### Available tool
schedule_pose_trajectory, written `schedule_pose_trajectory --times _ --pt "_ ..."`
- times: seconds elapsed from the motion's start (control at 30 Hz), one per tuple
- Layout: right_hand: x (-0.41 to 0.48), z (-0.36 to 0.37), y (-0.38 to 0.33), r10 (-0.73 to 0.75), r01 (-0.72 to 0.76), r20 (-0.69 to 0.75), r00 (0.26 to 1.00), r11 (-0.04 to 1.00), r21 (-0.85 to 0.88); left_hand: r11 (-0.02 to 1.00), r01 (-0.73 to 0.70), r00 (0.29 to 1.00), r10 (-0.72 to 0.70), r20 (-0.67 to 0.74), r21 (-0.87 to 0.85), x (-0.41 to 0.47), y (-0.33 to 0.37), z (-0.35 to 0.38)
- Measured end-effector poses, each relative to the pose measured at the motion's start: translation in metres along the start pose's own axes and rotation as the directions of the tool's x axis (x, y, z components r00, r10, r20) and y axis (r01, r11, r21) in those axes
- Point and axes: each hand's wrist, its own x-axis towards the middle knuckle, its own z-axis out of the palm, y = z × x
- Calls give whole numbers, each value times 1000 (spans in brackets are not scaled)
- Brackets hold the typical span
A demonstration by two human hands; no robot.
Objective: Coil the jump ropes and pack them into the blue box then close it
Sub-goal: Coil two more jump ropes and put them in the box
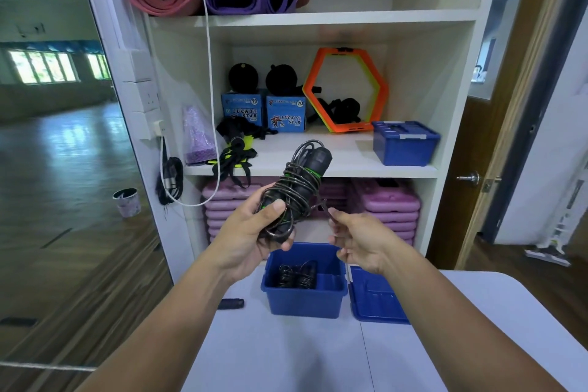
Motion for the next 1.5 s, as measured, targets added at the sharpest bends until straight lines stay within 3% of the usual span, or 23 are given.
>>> schedule_pose_trajectory --times 0.07,0.17,0.27,0.4,0.53,0.67,0.73,0.8,0.9,0.97,1.07,1.23,1.4,1.5 --pt "2 -1 -7 -80 78 -17 997 991 -105 999 10 998 -11 55 31 -4 0 -2" --pt "0 -5 -19 -164 178 74 984 949 -259 988 61 990 -78 114 144 -9 1 -3" --pt "-7 -8 -33 -167 212 171 971 932 -295 943 127 974 -177 141 307 -13 10 -2" --pt "-22 -9 -51 -48 191 313 949 875 -446 813 106 958 -237 159 573 -16 31 3" --pt "-33 -4 -59 -14 209 346 938 819 -534 577 69 938 -315 143 814 -14 44 10" --pt "-44 0 -50 -45 245 413 909 862 -444 466 67 973 -226 46 883 -9 47 14" --pt "-40 -5 -41 -145 305 399 906 876 -374 503 82 991 -135 -15 860 -6 42 11" --pt "-32 -7 -31 -240 347 350 905 893 -286 644 101 992 -7 -126 758 -3 34 6" --pt "-26 -3 -12 -326 370 248 912 916 -156 846 16 917 201 -345 533 -2 10 10" --pt "-23 5 1 -367 382 202 908 923 -43 922 -89 845 270 -461 376 0 -8 15" --pt "-17 15 16 -425 432 115 898 901 -43 950 -147 802 278 -528 277 6 -27 23" --pt "-17 23 23 -520 524 62 852 843 -122 965 -75 850 193 -489 251 13 -36 34" --pt "-17 17 24 -597 608 166 785 693 -387 993 -11 883 66 -465 118 14 -33 29" --pt "-19 13 18 -582 621 233 779 660 -423 995 -4 878 49 -476 96 14 -29 28"
